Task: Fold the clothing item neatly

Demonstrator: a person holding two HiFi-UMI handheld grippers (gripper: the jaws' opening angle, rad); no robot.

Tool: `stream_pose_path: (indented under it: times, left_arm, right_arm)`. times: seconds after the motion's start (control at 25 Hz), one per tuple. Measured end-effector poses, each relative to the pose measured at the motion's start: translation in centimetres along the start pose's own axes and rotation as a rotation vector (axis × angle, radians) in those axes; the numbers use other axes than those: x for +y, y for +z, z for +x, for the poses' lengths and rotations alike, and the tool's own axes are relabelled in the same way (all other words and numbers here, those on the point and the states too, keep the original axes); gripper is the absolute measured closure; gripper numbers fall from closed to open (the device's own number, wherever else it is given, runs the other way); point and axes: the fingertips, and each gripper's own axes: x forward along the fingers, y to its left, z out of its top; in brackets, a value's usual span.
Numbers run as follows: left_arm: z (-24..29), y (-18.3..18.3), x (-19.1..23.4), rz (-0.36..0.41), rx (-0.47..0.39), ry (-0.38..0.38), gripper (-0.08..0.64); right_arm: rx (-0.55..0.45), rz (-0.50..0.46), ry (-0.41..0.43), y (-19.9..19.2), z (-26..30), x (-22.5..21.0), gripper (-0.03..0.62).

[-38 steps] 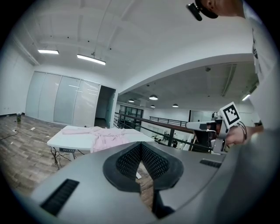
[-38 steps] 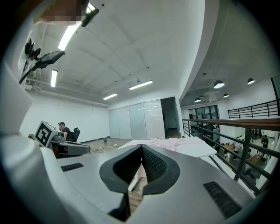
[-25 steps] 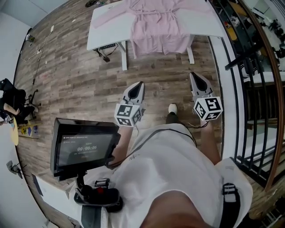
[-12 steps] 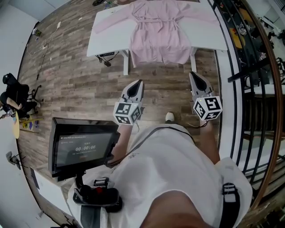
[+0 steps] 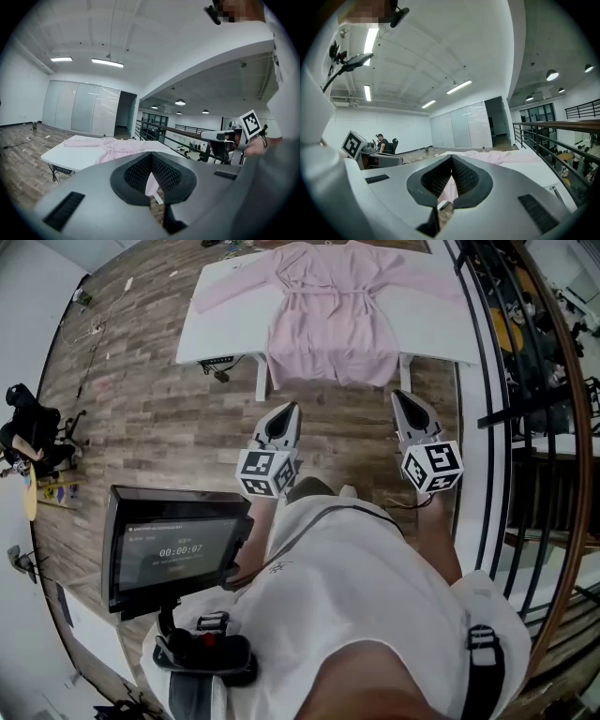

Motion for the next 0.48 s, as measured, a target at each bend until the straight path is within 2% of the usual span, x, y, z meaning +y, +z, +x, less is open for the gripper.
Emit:
stream_pose_path:
  times: [0.24, 0.48]
  left_arm:
    - [2.0, 0.2, 0.5, -0.004, 0.003, -0.001, 0.557]
    - [5.8, 0.8, 2.9, -0.013, 0.012, -0.027, 0.557]
  right_arm:
    - [0.022, 0.0, -0.004, -0.6, 0.9, -1.5, 0.591]
    - [0.037, -0.007, -0.026, 0.0, 4.3, -3.1, 0.591]
